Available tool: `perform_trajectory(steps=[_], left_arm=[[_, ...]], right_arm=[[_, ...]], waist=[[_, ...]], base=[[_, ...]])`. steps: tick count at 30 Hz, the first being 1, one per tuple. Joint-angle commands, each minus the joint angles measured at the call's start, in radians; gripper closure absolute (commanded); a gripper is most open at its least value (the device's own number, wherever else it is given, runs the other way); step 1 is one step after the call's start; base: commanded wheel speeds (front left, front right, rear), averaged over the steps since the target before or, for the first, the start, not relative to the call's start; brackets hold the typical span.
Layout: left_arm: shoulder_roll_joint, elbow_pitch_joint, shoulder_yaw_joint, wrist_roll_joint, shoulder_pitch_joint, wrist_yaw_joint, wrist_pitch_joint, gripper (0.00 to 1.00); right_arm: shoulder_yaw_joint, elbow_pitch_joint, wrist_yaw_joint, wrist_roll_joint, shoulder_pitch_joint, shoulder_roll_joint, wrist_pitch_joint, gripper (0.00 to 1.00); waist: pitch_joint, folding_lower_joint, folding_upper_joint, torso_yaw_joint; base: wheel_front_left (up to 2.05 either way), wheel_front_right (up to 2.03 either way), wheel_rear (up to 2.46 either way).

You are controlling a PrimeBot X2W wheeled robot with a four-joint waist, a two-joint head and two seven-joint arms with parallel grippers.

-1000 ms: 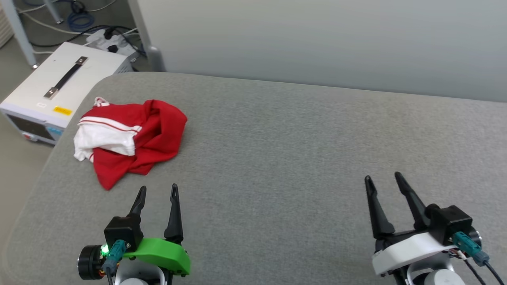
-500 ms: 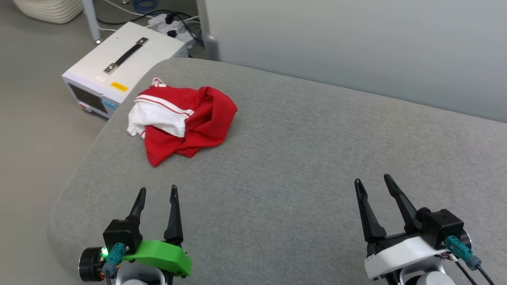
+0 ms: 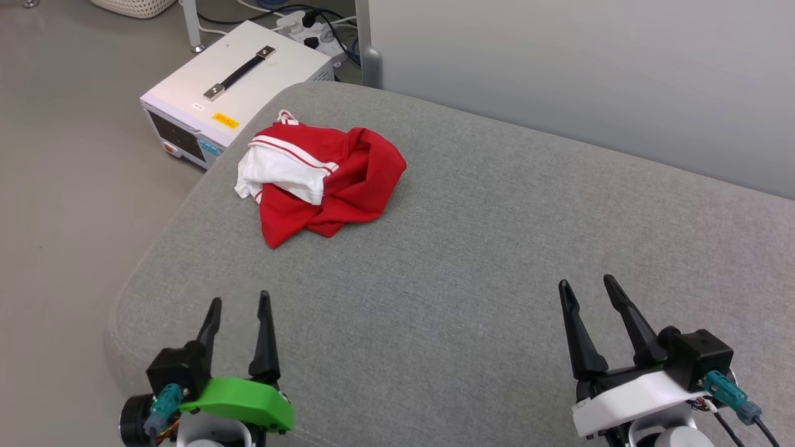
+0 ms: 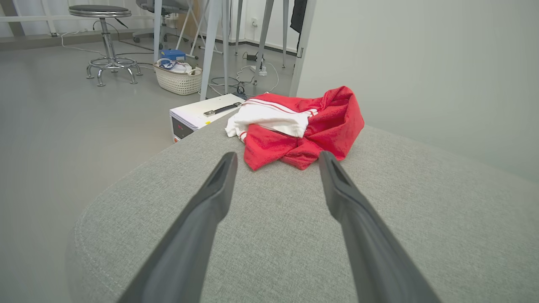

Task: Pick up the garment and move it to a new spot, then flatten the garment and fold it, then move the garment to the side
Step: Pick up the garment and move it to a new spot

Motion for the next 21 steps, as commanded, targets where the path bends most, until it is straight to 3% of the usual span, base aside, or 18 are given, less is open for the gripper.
perform_trajectory(steps=[1, 7, 12, 21], left_arm=[[-0.004, 0.002, 0.012, -0.016, -0.004, -0.003, -0.006, 0.0], [0.006, 0.073, 0.014, -0.002, -0.073, -0.073, -0.006, 0.0], [0.074, 0.18, -0.021, -0.016, -0.242, -0.117, 0.041, 0.0], [0.262, 0.326, -0.122, -0.155, -0.584, -0.134, 0.378, 0.0]], right_arm=[[-0.001, 0.0, -0.001, 0.001, 0.003, -0.002, -0.009, 0.0], [0.003, -0.004, -0.001, -0.032, -0.017, -0.01, -0.009, 0.0], [-0.005, -0.021, -0.001, -0.041, -0.049, -0.031, -0.009, 0.0], [0.026, -0.058, -0.001, -0.054, -0.123, -0.054, -0.009, 0.0]], waist=[[0.008, 0.0, 0.0, -0.006], [0.063, 0.0, 0.0, -0.041], [0.14, 0.0, 0.0, -0.084], [0.304, 0.0, 0.0, -0.198]], base=[[0.0, 0.0, 0.0], [0.0, 0.0, 0.0], [0.0, 0.0, 0.0], [0.0, 0.0, 0.0]])
